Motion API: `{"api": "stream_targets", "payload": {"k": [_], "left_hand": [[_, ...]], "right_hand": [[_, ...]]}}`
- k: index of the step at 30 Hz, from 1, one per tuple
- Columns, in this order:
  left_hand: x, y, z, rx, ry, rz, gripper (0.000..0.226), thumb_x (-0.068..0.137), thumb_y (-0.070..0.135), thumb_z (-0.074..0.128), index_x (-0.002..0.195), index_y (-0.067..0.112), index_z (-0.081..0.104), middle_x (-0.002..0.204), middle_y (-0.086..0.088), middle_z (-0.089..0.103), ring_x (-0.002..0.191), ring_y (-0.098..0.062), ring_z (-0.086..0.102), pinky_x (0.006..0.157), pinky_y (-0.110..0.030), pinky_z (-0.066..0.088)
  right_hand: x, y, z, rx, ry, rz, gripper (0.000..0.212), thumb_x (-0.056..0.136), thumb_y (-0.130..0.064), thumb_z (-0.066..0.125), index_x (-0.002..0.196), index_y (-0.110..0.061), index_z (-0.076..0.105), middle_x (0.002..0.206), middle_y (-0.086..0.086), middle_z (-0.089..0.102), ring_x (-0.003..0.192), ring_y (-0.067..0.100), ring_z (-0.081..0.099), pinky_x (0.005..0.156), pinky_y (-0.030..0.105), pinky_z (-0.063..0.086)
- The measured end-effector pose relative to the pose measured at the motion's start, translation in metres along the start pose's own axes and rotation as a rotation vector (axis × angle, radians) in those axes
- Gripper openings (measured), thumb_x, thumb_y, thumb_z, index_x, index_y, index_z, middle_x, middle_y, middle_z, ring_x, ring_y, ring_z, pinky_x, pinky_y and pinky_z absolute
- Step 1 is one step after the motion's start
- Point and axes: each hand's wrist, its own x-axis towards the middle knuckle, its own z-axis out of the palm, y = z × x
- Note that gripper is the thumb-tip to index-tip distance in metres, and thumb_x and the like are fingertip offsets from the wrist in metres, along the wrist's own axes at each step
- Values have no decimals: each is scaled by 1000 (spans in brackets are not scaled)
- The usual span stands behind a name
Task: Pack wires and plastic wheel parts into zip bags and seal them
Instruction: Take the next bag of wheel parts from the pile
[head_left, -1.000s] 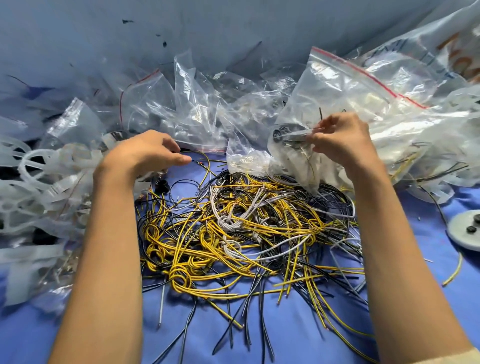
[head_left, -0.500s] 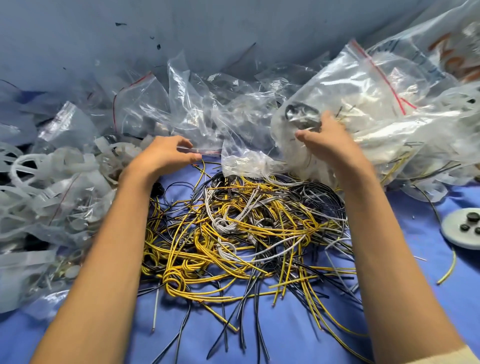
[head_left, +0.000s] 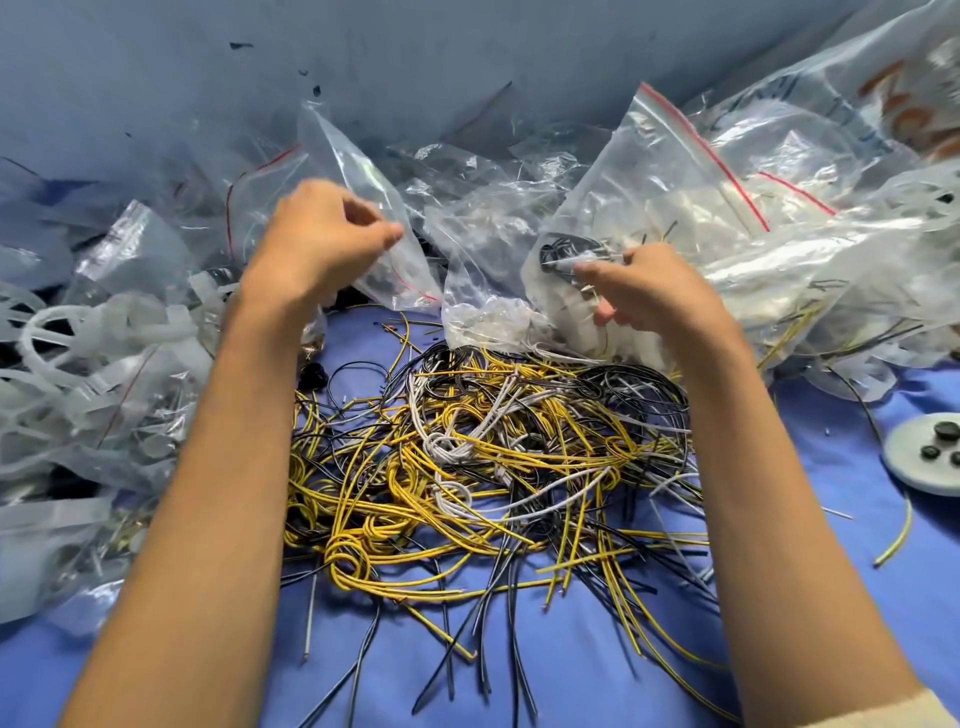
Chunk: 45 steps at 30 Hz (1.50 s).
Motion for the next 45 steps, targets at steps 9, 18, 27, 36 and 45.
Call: {"api": "stream_targets", "payload": {"k": [9, 18, 27, 36, 45], "left_hand": [[-35, 50, -30, -174, 148, 119, 29, 77, 25, 75, 104, 24, 66, 88, 3, 65, 79, -6, 61, 76, -19, 45], [-49, 71, -23, -401, -38, 225, 13, 82, 14, 71, 87, 23, 63, 84, -1, 70, 75, -7, 68, 72, -24, 52], [-43, 72, 0, -181, 50, 195, 39, 81, 21, 60, 117, 26, 45, 70, 13, 55, 70, -4, 56, 72, -21, 43], [-45, 69, 13, 61, -110, 174, 56, 78, 7, 51, 125, 22, 25, 90, 2, 62, 90, -30, 60, 88, -39, 47], [-39, 57, 2, 112, 29, 164, 35, 72, 1, 45, 61, 32, 58, 71, 6, 61, 79, -14, 59, 79, -22, 46]], "right_hand": [[-3, 7, 4, -97, -134, -23, 30, 90, -32, 61, 101, -4, 63, 77, 8, 69, 68, 17, 69, 77, 40, 58], [-42, -46, -13, 216, -398, -481, 34, 76, -55, 65, 92, -26, 70, 86, -1, 74, 78, 8, 68, 76, 24, 54], [-43, -57, 2, 288, -310, -562, 17, 94, -8, 55, 85, -2, 67, 68, 1, 67, 62, 9, 64, 59, 18, 51], [-36, -60, 9, 389, -190, -394, 16, 86, 11, 47, 87, 0, 58, 64, 10, 67, 53, 20, 68, 57, 31, 59], [-12, -29, 0, 237, 78, -211, 28, 75, -3, 66, 66, -19, 45, 58, -1, 60, 54, 15, 69, 66, 42, 60]]}}
